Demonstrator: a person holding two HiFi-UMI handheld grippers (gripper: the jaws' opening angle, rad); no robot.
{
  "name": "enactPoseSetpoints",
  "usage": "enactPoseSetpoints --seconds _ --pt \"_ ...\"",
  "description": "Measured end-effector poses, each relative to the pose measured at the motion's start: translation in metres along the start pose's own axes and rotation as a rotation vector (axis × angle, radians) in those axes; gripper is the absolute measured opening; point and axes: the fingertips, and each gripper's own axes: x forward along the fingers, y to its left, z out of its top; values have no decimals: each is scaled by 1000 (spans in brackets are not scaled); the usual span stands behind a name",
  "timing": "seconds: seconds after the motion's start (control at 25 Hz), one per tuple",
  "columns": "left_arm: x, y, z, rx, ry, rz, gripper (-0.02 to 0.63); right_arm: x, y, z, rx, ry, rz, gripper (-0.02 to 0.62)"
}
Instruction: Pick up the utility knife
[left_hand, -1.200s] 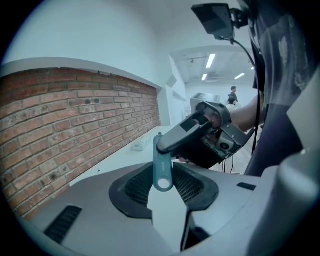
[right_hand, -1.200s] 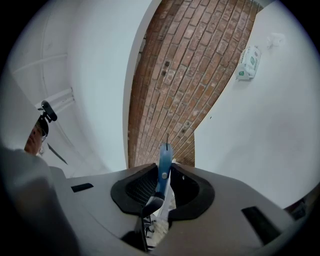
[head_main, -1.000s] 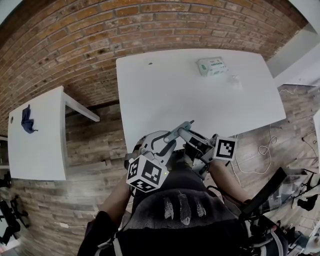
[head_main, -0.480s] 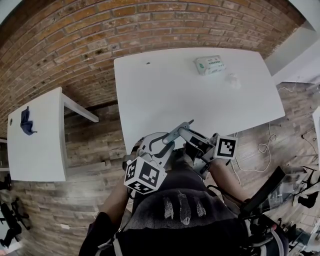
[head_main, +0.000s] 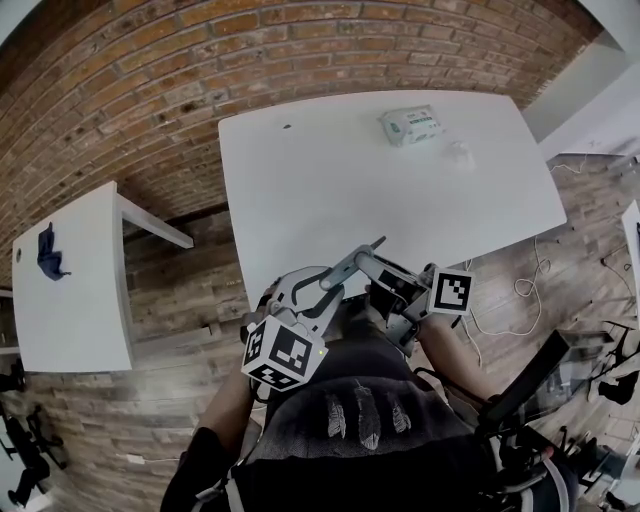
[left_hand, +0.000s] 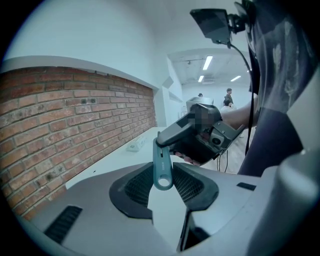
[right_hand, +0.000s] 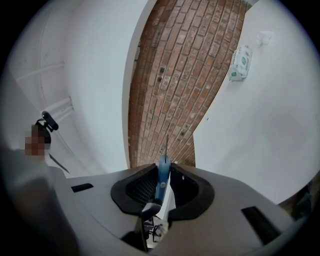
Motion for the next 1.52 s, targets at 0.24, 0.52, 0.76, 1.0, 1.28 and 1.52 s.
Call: enactPoseSetpoints --seconds 0.24,0.52,0.76,1.0,1.28,1.52 --pt "-2 3 -3 -11 -3 2 120 4 -1 -1 -1 7 -2 78" --pt "-4 16 -9 6 3 26 120 20 1 2 -14 0 10 78" --pt "-8 21 -5 -23 -27 30 121 21 4 2 -13 -11 1 78" --pt "-28 47 11 -60 -126 112 123 5 -3 29 7 -114 -31 77" --pt "-72 101 -6 -304 -220 238 -3 -33 3 57 -59 -209 -58 78" --pt "-75 95 -20 -295 -191 213 -3 -39 26 52 -210 -183 -81 78"
